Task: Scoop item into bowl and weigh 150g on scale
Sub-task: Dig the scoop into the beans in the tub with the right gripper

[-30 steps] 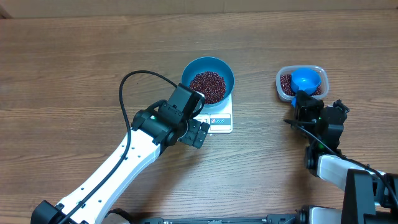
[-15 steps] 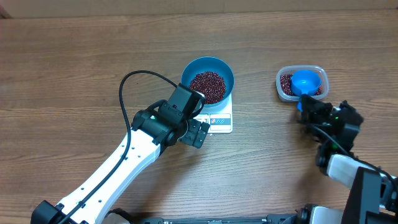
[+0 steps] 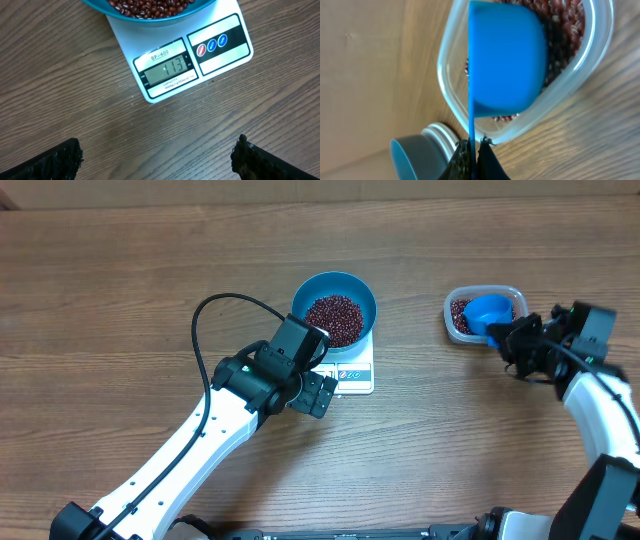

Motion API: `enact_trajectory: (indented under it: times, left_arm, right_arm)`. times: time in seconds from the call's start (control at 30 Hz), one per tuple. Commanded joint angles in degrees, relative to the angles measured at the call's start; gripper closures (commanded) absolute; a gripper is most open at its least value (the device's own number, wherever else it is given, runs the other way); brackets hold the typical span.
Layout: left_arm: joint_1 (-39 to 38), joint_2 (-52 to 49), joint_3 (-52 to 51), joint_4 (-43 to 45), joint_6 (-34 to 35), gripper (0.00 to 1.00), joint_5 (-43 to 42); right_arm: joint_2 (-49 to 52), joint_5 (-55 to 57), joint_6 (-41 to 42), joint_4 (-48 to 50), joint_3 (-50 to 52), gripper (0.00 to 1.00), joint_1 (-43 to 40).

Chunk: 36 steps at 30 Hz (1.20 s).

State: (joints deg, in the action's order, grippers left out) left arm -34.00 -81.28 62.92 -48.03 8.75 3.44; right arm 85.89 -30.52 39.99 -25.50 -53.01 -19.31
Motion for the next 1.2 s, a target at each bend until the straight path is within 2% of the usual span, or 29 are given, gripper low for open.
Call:
enact_trajectory:
  times: [0.0, 0.1, 0.3, 0.5, 0.63, 0.93, 1.17]
  left_arm:
    - [0.33, 0.76, -0.09, 0.09, -1.05, 0.0, -0.28]
    - [0.33, 0.76, -0.09, 0.09, -1.05, 0.01, -0.28]
    - [0.33, 0.76, -0.09, 0.09, -1.05, 0.0, -0.28]
    - [0.33, 0.76, -0.09, 0.09, -1.05, 0.0, -0.28]
    - [0.33, 0.76, -0.09, 0.09, -1.05, 0.01, -0.28]
    - [0.33, 0.76, -0.09, 0.09, -1.07, 0.0, -0.28]
    - [0.33, 0.76, -0.09, 0.09, -1.05, 0.0, -0.28]
  right_arm:
    - [0.07, 4.74, -13.33, -5.75, -6.78, 0.96, 0.07]
    - [0.07, 5.46, -19.04, -10.27, -10.23, 0.96, 0.24]
    - [0.2, 6.14, -27.36, -11.08, -10.62, 0.96, 2.95]
    - [0.24, 12.92, -35.19, -13.07, -12.66, 0.96, 7.61]
    - [1.14, 16.39, -41.66, -21.68, -20.52, 0.96, 8.87]
    - [10.45, 20.59, -45.11, -41.03, -38.8, 0.96, 8.85]
    - [11.85, 20.39, -45.86, -39.82, -40.5, 0.96, 8.7]
